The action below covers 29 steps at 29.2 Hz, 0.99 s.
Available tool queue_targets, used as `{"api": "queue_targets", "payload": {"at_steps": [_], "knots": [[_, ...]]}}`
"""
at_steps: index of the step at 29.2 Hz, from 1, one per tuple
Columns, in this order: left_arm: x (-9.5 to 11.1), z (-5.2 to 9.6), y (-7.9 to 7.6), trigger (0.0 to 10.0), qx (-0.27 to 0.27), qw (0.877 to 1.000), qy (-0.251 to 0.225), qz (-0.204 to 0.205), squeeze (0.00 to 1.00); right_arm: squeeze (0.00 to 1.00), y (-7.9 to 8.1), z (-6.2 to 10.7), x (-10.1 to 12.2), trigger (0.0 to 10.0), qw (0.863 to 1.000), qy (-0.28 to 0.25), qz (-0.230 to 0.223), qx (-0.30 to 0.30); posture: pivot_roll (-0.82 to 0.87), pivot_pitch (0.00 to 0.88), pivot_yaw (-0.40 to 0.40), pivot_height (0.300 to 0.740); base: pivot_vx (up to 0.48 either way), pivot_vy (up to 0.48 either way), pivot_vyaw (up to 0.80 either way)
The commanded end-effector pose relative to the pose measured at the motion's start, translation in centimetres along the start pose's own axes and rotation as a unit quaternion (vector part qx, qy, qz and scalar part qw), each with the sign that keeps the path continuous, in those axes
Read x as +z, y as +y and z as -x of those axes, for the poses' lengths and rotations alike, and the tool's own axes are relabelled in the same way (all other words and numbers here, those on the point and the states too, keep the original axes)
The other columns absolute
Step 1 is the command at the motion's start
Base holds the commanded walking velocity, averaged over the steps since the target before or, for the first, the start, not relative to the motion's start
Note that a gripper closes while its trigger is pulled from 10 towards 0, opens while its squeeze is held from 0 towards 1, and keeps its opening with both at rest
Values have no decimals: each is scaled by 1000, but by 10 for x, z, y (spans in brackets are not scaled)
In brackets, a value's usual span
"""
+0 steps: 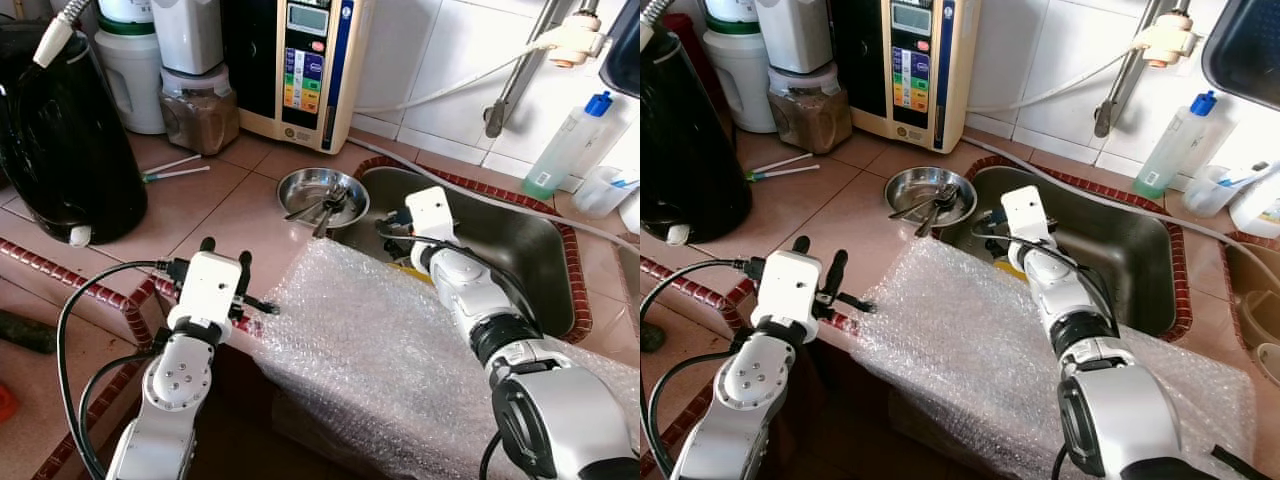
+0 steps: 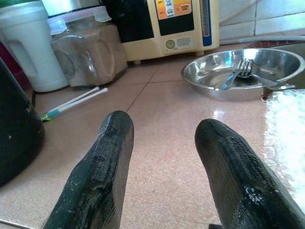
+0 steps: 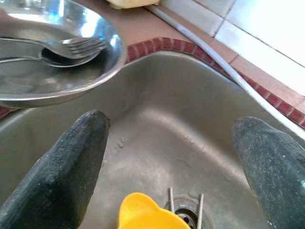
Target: Kitchen organization
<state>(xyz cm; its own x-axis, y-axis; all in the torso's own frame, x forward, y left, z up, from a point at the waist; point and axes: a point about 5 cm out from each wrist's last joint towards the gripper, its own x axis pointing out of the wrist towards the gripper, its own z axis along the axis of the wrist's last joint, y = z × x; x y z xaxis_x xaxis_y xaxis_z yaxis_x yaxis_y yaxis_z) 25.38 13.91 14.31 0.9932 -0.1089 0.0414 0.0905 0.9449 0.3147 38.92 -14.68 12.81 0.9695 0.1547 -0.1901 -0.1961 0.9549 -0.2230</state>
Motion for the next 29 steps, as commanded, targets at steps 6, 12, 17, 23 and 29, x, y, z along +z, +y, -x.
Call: {"api": "queue_targets", "payload": {"at_steps": [6,12,17,23,29], "knots": [[-2,5,-3,10000,-18,1000,11,-1,0,0,2,-3,7,10000,1000,-2,-10,0,292,0,-90,740,0,0,0],[-2,7,-5,10000,-22,1000,15,0,0,0,12,-6,12,10000,1000,-2,-13,7,306,0,-98,740,0,0,0],[-2,8,-5,10000,-23,1000,15,0,0,0,12,-6,12,10000,1000,-2,-13,6,306,0,-98,740,0,0,0],[-2,8,-5,10000,-23,1000,16,0,0,0,12,-6,12,10000,1000,-2,-13,6,306,0,-98,740,0,0,0],[-2,8,-5,10000,-23,1000,16,0,0,0,12,-6,12,10000,1000,-2,-13,6,306,0,-98,740,0,0,0]]}}
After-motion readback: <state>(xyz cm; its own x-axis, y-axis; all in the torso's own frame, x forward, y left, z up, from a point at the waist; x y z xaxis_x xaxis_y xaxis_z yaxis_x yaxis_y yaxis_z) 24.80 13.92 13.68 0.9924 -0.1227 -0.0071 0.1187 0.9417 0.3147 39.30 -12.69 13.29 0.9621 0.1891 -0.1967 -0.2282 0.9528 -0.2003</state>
